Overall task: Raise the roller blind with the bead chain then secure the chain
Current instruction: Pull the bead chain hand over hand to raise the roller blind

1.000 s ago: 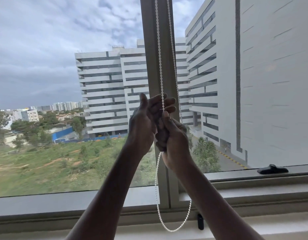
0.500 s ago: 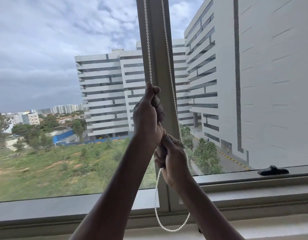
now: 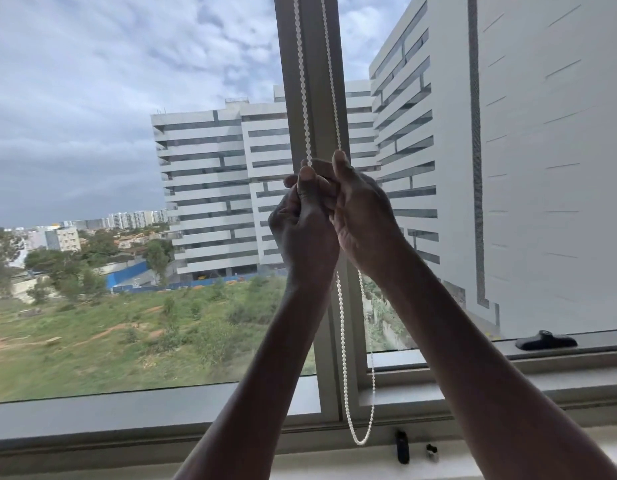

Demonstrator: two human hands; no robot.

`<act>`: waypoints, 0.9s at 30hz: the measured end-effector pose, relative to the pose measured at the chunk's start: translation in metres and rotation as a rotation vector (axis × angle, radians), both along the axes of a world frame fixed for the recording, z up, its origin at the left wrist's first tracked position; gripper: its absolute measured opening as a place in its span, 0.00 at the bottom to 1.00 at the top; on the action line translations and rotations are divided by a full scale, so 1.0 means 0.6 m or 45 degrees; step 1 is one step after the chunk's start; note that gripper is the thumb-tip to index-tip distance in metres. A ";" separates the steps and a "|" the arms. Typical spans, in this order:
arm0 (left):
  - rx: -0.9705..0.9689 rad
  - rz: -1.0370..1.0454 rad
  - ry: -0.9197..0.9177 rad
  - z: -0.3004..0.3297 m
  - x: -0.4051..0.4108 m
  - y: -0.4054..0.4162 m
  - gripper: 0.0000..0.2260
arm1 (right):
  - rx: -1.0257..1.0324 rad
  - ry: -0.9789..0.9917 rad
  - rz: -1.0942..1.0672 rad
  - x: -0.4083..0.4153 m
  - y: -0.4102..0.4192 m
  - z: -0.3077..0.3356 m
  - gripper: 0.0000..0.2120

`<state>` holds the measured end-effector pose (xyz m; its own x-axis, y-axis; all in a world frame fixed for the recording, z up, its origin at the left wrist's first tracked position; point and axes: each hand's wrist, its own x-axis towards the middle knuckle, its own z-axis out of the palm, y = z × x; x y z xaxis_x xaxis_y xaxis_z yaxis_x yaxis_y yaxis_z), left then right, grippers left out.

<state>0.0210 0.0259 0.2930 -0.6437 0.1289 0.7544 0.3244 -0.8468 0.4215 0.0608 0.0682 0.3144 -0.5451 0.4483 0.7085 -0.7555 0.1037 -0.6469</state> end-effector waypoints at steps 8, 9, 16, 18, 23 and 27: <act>-0.041 0.104 0.055 -0.006 0.008 0.009 0.22 | -0.006 0.074 0.006 0.031 -0.045 0.092 0.15; -0.038 0.109 0.057 -0.008 0.007 0.009 0.22 | -0.024 0.090 -0.017 0.028 -0.047 0.088 0.15; -0.067 0.101 0.065 -0.010 0.009 0.005 0.24 | -0.029 0.116 -0.027 0.028 -0.049 0.082 0.16; -0.095 0.083 0.080 -0.011 0.007 0.007 0.24 | -0.032 0.120 -0.029 0.029 -0.048 0.081 0.16; -0.167 0.067 0.121 -0.012 0.002 0.009 0.23 | -0.039 0.121 -0.006 0.032 -0.043 0.077 0.15; -0.271 0.048 0.131 -0.036 -0.003 0.001 0.21 | -0.021 0.060 -0.009 0.024 -0.037 0.051 0.13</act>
